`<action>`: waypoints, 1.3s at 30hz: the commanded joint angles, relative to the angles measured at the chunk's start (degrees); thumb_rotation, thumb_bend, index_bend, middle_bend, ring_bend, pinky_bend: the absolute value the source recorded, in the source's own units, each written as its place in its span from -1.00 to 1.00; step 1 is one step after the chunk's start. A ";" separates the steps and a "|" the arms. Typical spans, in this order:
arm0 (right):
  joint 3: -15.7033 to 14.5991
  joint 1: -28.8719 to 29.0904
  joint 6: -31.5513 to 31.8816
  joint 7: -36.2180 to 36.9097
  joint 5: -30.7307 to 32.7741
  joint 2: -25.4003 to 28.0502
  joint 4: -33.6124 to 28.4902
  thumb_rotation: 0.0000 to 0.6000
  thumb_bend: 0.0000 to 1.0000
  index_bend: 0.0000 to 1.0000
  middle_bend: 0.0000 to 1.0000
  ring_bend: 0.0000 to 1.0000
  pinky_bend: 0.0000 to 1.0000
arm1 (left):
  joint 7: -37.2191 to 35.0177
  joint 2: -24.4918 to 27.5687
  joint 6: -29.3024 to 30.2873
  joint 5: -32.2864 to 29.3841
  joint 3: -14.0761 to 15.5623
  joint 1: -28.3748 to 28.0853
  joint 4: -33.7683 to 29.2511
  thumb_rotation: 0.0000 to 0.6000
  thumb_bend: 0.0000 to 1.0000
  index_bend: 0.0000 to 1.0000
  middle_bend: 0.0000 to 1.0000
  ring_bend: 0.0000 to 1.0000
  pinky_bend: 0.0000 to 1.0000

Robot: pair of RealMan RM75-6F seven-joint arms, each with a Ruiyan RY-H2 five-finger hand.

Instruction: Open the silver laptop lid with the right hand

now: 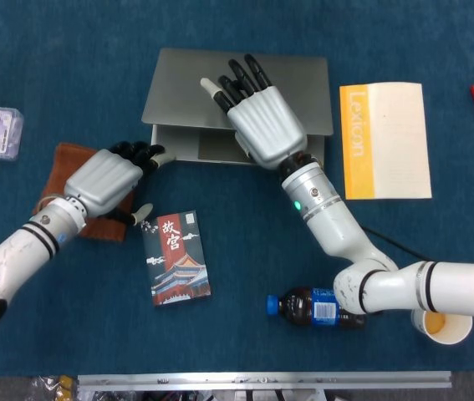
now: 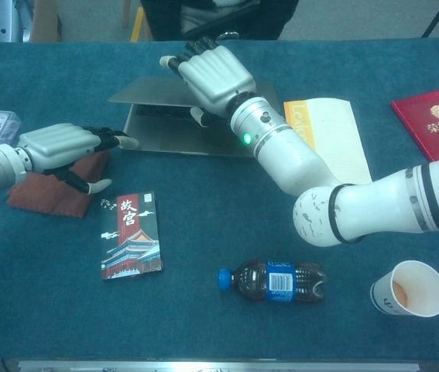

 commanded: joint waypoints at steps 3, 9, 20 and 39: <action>-0.09 0.01 0.08 0.09 -0.14 0.18 -0.13 1.00 -0.28 -0.75 -0.61 -1.00 -0.93 | 1.07 -1.25 -1.26 -1.80 0.02 -0.81 1.31 0.23 -0.18 -0.92 -0.92 -0.93 -0.81; 0.41 0.24 0.16 0.22 -0.13 0.85 0.11 1.00 -0.28 -0.75 -0.61 -1.00 -0.93 | 1.97 -1.95 -1.32 -2.94 0.68 -1.00 1.72 0.23 -0.18 -0.92 -0.92 -0.93 -0.81; 2.03 0.62 0.03 1.15 0.56 2.95 1.59 1.00 -0.28 -0.75 -0.61 -1.00 -0.93 | 2.99 -2.41 -0.83 -3.83 1.56 -1.33 1.65 0.23 -0.18 -0.92 -0.92 -0.93 -0.81; 7.29 3.85 -1.27 4.11 3.30 5.71 11.62 1.00 -0.28 -0.75 -0.61 -1.00 -0.93 | 4.25 -1.55 -0.37 -5.62 2.04 -1.87 0.13 0.23 -0.18 -0.92 -0.92 -0.93 -0.81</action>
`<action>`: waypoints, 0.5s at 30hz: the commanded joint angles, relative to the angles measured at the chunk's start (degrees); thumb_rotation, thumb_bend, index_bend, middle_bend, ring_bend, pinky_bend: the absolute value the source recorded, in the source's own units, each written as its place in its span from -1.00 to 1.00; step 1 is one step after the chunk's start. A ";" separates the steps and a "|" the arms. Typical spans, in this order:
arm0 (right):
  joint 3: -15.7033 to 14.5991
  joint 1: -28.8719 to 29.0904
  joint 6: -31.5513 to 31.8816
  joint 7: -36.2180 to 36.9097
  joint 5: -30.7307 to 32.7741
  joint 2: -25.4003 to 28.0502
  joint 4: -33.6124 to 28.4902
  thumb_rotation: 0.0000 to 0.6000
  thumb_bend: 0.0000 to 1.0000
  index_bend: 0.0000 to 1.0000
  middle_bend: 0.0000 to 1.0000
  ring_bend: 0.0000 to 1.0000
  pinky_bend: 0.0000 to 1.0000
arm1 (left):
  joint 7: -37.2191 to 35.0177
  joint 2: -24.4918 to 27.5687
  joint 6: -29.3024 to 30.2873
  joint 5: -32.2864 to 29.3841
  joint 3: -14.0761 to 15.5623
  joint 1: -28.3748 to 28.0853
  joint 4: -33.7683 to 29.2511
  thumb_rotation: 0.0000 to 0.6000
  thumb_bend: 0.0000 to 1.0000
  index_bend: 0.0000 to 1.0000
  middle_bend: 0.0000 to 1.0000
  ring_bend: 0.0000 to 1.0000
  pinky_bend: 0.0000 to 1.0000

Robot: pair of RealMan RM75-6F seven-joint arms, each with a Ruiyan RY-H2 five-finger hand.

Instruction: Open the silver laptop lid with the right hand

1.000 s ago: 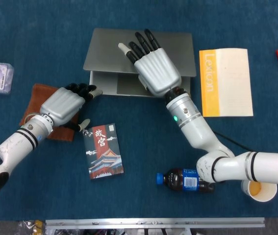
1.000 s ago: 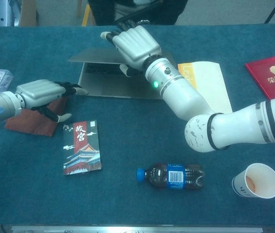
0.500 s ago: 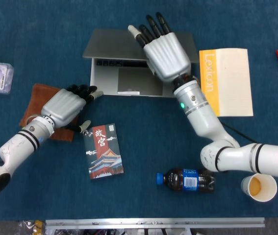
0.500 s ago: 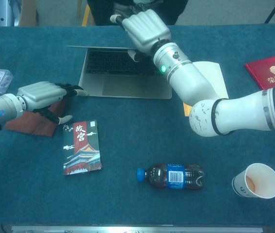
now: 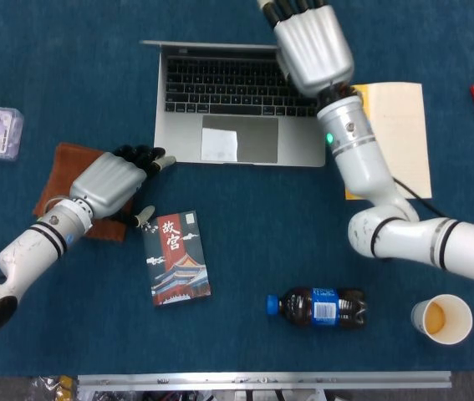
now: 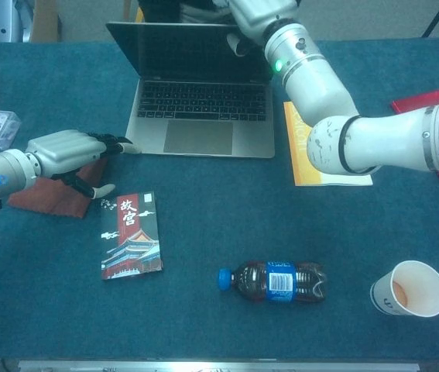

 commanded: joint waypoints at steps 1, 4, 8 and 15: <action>0.73 0.74 -0.76 0.98 0.70 0.30 2.75 1.00 -0.28 -0.75 -0.61 -1.00 -0.93 | 0.26 0.14 0.01 -0.29 0.04 -0.07 -0.20 0.22 -0.18 -0.92 -0.92 -0.93 -0.81; 1.06 1.40 -1.37 1.63 0.95 0.19 5.21 1.00 -0.28 -0.75 -0.61 -1.00 -0.93 | 0.54 0.16 0.13 -0.64 0.08 -0.05 -0.36 0.23 -0.18 -0.92 -0.92 -0.93 -0.81; 1.74 2.62 -2.33 3.22 1.15 -0.36 9.51 1.00 -0.28 -0.75 -0.61 -1.00 -0.93 | 0.97 0.24 0.30 -1.14 0.11 -0.06 -0.69 0.24 -0.18 -0.92 -0.92 -0.93 -0.81; 2.31 4.47 -3.90 5.38 1.16 -1.44 16.34 1.00 -0.29 -0.75 -0.61 -1.00 -0.93 | 1.57 0.41 0.44 -1.65 0.14 -0.24 -1.14 0.23 -0.18 -0.92 -0.92 -0.93 -0.81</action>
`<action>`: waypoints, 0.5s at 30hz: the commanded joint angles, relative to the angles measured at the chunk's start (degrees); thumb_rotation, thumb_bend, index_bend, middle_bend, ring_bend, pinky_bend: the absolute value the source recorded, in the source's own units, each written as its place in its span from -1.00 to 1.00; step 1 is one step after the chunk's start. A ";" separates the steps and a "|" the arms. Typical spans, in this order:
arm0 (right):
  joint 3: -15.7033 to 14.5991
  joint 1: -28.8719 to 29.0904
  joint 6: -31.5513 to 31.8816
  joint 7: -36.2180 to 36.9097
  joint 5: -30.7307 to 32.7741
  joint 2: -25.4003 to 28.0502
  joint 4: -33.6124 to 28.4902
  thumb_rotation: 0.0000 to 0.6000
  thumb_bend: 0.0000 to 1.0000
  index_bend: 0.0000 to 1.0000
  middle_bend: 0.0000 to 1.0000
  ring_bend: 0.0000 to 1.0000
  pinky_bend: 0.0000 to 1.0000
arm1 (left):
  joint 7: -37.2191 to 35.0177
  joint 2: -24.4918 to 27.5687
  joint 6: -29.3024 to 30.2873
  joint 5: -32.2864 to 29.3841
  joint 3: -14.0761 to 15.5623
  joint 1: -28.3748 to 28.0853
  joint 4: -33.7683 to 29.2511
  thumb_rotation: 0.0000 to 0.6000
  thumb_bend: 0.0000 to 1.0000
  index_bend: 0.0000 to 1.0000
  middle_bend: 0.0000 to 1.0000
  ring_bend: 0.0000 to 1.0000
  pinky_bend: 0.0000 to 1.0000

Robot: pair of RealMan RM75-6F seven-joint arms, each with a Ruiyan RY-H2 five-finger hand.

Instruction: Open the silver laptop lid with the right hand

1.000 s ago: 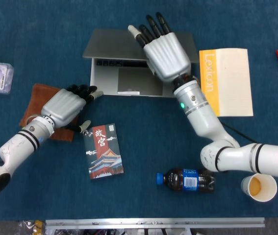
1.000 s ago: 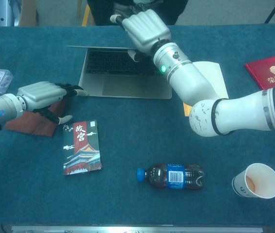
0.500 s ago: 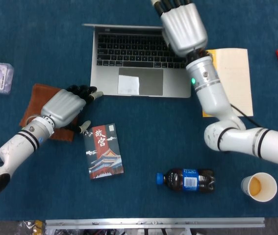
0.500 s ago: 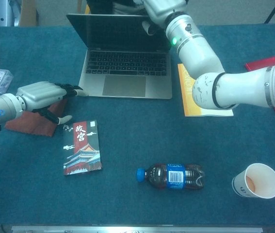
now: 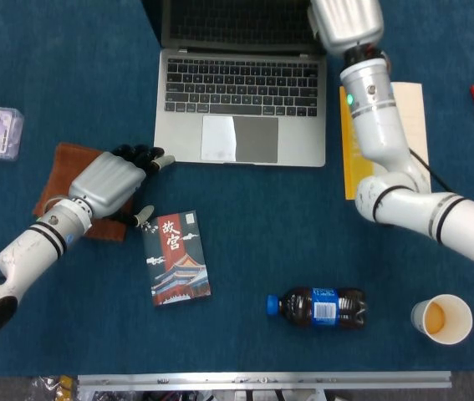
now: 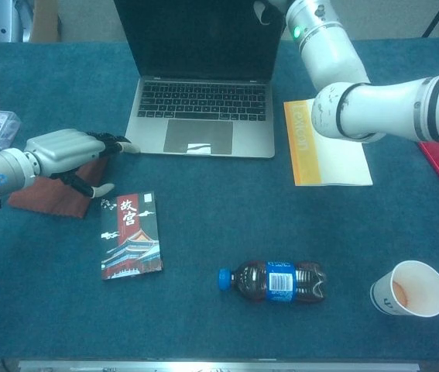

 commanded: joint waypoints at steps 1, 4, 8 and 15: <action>0.39 1.14 -1.11 1.27 0.12 -0.80 3.29 1.00 -0.29 -0.75 -0.61 -1.00 -0.93 | 0.09 0.03 0.16 -0.14 -0.01 0.01 -0.15 0.23 -0.18 -0.92 -0.92 -0.93 -0.81; 0.44 1.93 -2.06 2.07 0.15 -1.60 6.69 1.00 -0.29 -0.75 -0.61 -1.00 -0.93 | 0.24 0.05 0.43 -0.34 0.05 0.11 -0.34 0.23 -0.18 -0.92 -0.92 -0.93 -0.81; 0.75 2.95 -3.06 3.39 0.12 -2.55 10.49 1.00 -0.35 -0.75 -0.61 -1.00 -0.93 | 0.58 0.09 0.50 -0.58 0.15 0.10 -0.48 0.24 -0.18 -0.92 -0.92 -0.93 -0.81; 1.12 4.69 -4.20 4.84 -0.35 -3.65 15.77 1.00 -0.39 -0.75 -0.61 -1.00 -0.93 | 0.80 0.02 0.58 -1.02 0.14 0.03 -0.44 0.23 -0.18 -0.92 -0.92 -0.93 -0.81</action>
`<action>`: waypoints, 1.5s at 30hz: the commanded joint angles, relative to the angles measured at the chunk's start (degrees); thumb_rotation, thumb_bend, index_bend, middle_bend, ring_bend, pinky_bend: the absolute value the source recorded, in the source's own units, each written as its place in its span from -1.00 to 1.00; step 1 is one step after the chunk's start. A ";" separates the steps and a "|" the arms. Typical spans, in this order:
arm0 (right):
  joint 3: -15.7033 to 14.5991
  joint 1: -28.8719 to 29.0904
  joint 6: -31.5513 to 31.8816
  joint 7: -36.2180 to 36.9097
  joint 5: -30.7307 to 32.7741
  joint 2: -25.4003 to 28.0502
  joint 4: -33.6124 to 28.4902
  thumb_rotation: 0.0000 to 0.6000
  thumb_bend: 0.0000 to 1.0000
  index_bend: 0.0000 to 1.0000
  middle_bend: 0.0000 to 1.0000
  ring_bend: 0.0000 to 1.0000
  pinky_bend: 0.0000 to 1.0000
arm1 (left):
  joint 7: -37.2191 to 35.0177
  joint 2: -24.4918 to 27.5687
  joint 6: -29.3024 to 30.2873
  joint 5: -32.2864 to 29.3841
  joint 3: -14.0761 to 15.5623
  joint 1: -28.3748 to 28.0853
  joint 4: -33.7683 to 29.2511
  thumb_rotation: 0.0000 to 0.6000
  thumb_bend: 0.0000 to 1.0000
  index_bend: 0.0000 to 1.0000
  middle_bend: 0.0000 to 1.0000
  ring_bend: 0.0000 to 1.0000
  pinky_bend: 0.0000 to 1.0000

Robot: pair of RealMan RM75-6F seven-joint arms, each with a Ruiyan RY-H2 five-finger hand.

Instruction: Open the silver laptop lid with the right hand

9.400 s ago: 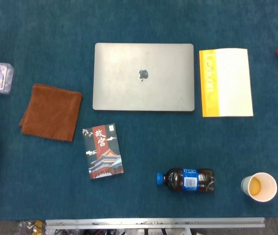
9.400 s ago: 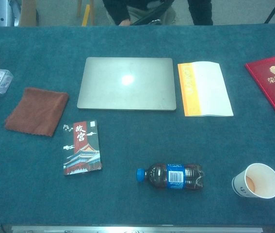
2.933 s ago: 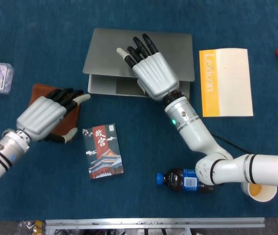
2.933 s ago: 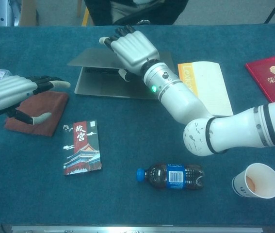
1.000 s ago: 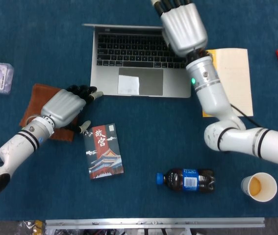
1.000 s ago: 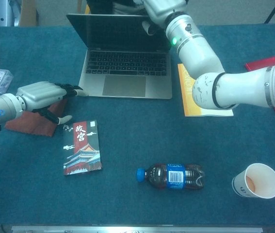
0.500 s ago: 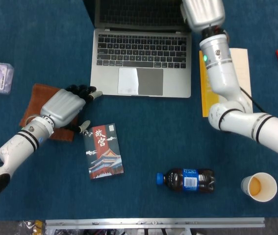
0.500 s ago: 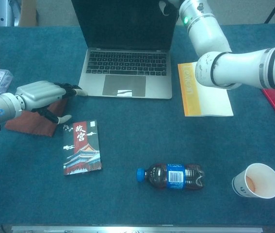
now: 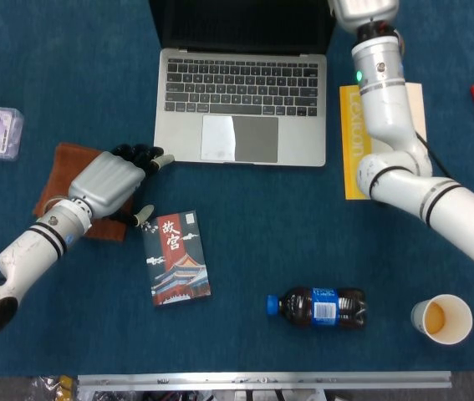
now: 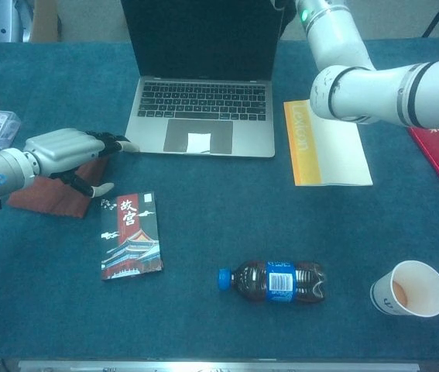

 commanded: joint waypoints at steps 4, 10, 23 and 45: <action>0.54 1.54 -1.34 1.02 -0.10 -1.09 4.50 1.00 -0.39 -0.75 -0.61 -1.00 -0.93 | 0.12 0.01 0.01 -0.17 0.08 -0.04 0.02 0.23 -0.18 -0.92 -0.92 -0.93 -0.81; 0.82 1.91 -2.05 2.26 -0.17 -1.69 6.76 1.00 -0.39 -0.75 -0.61 -1.00 -0.93 | 0.31 0.06 0.28 -0.34 0.14 0.02 -0.21 0.23 -0.18 -0.92 -0.92 -0.93 -0.81; 0.89 -4.99 3.33 6.35 -1.78 10.09 -21.26 1.00 -0.39 -0.75 -0.61 -1.00 -0.93 | 0.68 3.33 4.01 -0.02 -0.64 1.03 -4.53 0.23 -0.18 -0.92 -0.92 -0.93 -0.81; -12.21 -30.32 20.54 6.40 -8.55 38.21 -64.61 1.00 -0.49 -0.75 -0.51 -0.94 -0.93 | -0.30 12.79 23.37 -0.50 -2.96 11.58 -11.26 1.00 -0.18 -0.89 -0.85 -0.93 -0.81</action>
